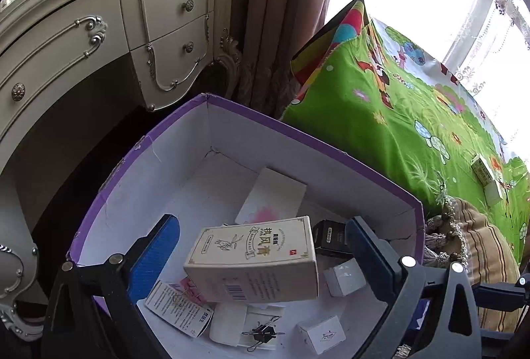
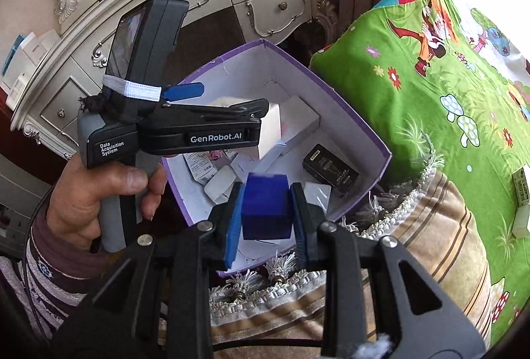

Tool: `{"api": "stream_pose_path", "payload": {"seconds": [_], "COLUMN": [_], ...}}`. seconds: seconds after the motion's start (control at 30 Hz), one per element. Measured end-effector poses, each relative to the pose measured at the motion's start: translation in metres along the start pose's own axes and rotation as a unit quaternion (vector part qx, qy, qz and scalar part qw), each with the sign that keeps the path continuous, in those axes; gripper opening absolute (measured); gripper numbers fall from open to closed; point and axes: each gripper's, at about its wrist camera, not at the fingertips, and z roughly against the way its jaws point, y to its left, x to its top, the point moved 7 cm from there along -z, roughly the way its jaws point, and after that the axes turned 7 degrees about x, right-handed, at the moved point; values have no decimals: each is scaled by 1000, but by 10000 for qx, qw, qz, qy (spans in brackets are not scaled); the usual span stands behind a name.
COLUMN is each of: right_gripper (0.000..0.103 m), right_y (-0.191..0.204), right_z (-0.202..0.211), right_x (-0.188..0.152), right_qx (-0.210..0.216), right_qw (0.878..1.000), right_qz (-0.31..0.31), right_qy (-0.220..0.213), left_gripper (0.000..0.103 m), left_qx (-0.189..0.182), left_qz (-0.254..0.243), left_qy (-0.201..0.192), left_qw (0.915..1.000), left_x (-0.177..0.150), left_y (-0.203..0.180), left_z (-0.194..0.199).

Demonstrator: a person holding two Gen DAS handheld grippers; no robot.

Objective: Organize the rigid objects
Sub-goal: 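Open both tools to drop the box and block into the storage box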

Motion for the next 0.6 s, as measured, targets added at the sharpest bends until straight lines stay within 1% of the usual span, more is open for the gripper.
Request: {"api": "stream_pose_path", "payload": {"seconds": [0.07,0.13,0.27,0.37,0.6], "right_gripper": [46,54,64,66,67], "right_y": [-3,-5,-5,-7,-17], "right_z": [0,2,8,11,19], "right_x": [2,3,3,3,1], "right_qx": [-37,-48,-65,-88,-138], "right_qw": [10000,9999,9998,9997,9993], "right_qz": [-70,-128,-146,-175,-254], "right_qy": [-8,-41,-94,-137,-244], "left_gripper": [101,101,101,101,101], "left_qx": [-20,-30,-83,-192,24], "left_qz": [33,69,271,396,136], "left_qy": [-8,-15,-26,-140,-320], "left_qw": [10000,10000,9996,9989,9994], "left_x": [0,1,2,2,6], "left_y": [-1,-1,1,1,-5], "left_z": [1,1,0,1,8]}}
